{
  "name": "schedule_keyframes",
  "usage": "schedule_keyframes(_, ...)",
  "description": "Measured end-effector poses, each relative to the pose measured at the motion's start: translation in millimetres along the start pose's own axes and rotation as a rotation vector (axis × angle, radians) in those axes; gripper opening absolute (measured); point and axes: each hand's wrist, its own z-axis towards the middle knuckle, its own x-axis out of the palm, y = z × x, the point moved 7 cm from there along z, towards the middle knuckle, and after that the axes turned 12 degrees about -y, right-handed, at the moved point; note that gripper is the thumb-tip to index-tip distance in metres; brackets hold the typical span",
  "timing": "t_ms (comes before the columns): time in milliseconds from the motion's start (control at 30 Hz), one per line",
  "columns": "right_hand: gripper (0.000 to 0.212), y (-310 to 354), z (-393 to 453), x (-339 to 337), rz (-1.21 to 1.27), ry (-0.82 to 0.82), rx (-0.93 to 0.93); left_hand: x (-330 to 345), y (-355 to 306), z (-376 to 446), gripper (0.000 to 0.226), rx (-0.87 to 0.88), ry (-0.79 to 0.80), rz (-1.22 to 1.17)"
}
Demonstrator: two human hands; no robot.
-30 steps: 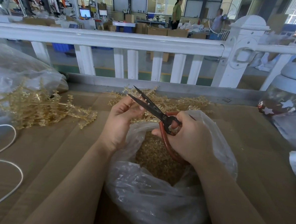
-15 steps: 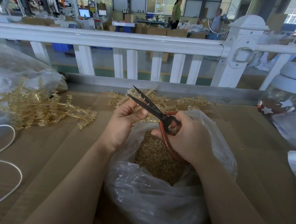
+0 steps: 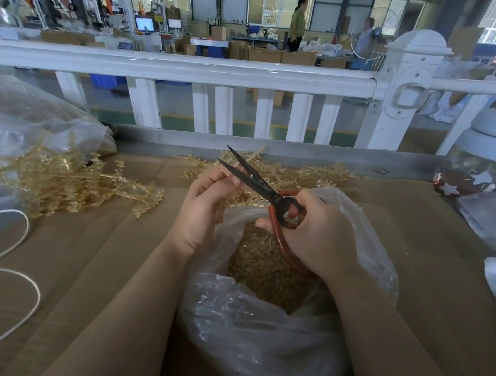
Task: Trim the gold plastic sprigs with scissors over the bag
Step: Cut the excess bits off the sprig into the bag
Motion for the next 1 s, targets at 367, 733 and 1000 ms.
schedule_keyframes(367, 0.059, 0.3, -0.1, 3.6, -0.006, 0.032, 0.030, -6.1, -5.4, 2.9, 0.010, 0.075, 0.028, 0.029)
schedule_keyframes(733, 0.053, 4.4, 0.7, -1.8, -0.034, 0.020, 0.011, 2.6, -5.0, -2.3, 0.012, 0.057, 0.064, 0.148)
schedule_keyframes(1000, 0.060, 2.6, -0.7, -2.0, -0.003, 0.012, -0.002, 4.7, -3.4, -2.7, 0.017, 0.033, 0.040, 0.127)
